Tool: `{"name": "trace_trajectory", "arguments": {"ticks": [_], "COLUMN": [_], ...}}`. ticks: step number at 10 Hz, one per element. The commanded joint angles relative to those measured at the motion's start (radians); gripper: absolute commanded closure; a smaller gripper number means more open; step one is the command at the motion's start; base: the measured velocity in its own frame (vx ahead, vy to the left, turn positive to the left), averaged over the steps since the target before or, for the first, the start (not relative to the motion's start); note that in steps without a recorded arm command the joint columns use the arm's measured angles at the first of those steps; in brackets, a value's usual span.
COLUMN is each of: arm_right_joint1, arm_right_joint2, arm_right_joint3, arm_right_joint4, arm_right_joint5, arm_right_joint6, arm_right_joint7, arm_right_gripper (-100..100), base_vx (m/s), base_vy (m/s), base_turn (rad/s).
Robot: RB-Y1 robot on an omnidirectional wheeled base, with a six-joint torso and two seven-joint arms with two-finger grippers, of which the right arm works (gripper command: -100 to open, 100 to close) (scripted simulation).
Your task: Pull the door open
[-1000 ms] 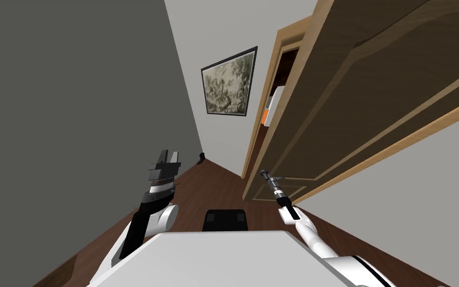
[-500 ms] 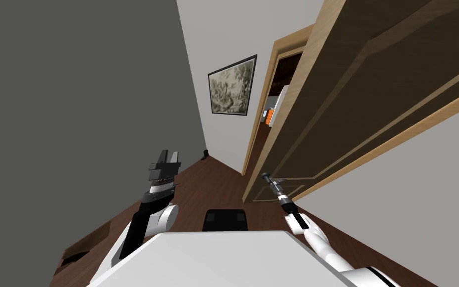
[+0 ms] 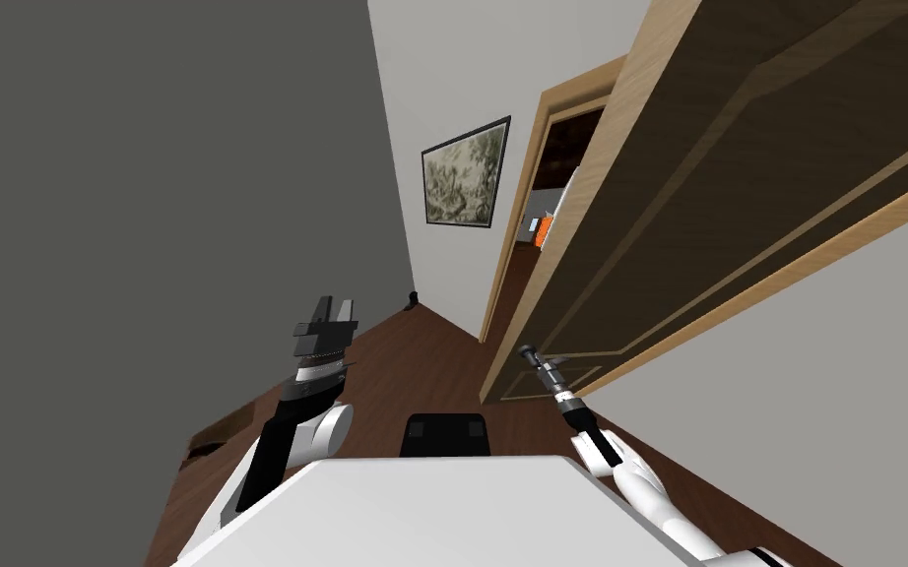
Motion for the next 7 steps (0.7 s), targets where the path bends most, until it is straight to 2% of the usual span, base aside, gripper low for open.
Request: {"name": "trace_trajectory", "arguments": {"ticks": [1, 7], "arm_right_joint1": [0.006, 0.034], "arm_right_joint2": [-0.009, -0.043], "arm_right_joint3": [0.007, 0.025], "arm_right_joint4": [0.014, 0.041], "arm_right_joint5": [0.002, 0.003], "arm_right_joint6": [-0.028, -0.106], "arm_right_joint7": [-0.007, -0.033], "arm_right_gripper": [100, 100], "base_vx": [-0.224, -0.202], "base_vy": [-0.092, -0.078], "base_turn": [0.153, 0.154]}}
